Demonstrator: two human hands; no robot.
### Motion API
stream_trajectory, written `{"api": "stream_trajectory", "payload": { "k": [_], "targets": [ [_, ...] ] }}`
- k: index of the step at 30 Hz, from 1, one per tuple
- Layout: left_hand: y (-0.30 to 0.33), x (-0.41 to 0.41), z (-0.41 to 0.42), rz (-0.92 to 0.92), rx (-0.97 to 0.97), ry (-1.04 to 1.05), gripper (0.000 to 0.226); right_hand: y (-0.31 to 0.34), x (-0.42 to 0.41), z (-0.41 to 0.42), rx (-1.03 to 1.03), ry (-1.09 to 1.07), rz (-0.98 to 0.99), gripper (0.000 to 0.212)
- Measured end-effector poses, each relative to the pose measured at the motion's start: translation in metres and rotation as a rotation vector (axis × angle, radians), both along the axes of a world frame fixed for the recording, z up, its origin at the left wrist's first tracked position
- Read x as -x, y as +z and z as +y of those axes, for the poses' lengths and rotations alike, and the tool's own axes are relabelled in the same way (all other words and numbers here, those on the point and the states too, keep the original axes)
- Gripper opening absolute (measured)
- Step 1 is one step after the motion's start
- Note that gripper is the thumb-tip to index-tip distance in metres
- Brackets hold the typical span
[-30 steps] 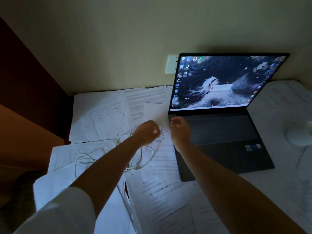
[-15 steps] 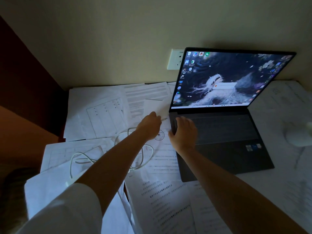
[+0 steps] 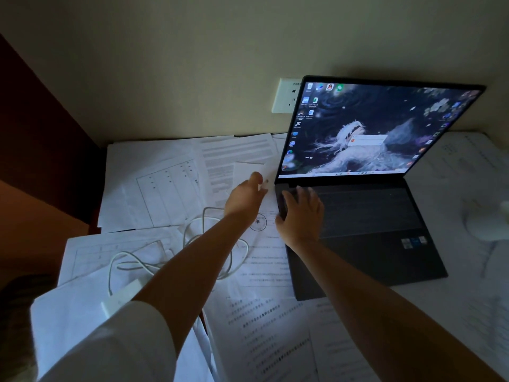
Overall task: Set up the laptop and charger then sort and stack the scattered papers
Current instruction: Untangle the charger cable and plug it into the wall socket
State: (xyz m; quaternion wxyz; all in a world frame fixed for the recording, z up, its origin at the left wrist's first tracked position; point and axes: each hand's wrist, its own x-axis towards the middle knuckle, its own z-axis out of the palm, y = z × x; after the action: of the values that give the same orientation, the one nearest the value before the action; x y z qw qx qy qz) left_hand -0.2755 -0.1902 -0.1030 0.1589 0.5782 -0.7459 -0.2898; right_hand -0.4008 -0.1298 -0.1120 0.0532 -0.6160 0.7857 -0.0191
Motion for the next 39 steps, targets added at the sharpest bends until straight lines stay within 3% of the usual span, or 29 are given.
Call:
{"api": "stream_trajectory", "payload": {
  "k": [4,10,21,25,30,34,39],
  "targets": [
    [-0.003,0.0,-0.004,-0.042,0.023,-0.064,0.024,0.001,0.003,-0.003,-0.06,0.004,0.01,0.062],
    [-0.017,0.005,-0.016,-0.244,0.034,-0.264,0.022,-0.001,0.009,-0.005,-0.026,0.062,-0.027,0.063],
    [-0.022,0.002,-0.02,-0.18,0.082,-0.373,0.03,-0.002,0.017,-0.007,-0.047,0.112,-0.062,0.065],
    [-0.017,0.004,-0.012,-0.272,0.099,-0.314,0.036,0.0,0.021,-0.005,-0.072,0.135,-0.071,0.065],
    [-0.004,0.004,-0.008,-0.332,0.051,-0.129,0.026,0.001,0.014,-0.001,-0.06,0.132,-0.042,0.061],
    [0.0,0.004,-0.011,-0.166,-0.182,-0.059,0.043,0.0,0.013,-0.002,-0.023,0.119,-0.046,0.058],
    [-0.001,0.005,-0.017,-0.026,-0.253,-0.003,0.031,0.002,0.011,-0.007,0.011,0.088,-0.068,0.051]
  ]
}}
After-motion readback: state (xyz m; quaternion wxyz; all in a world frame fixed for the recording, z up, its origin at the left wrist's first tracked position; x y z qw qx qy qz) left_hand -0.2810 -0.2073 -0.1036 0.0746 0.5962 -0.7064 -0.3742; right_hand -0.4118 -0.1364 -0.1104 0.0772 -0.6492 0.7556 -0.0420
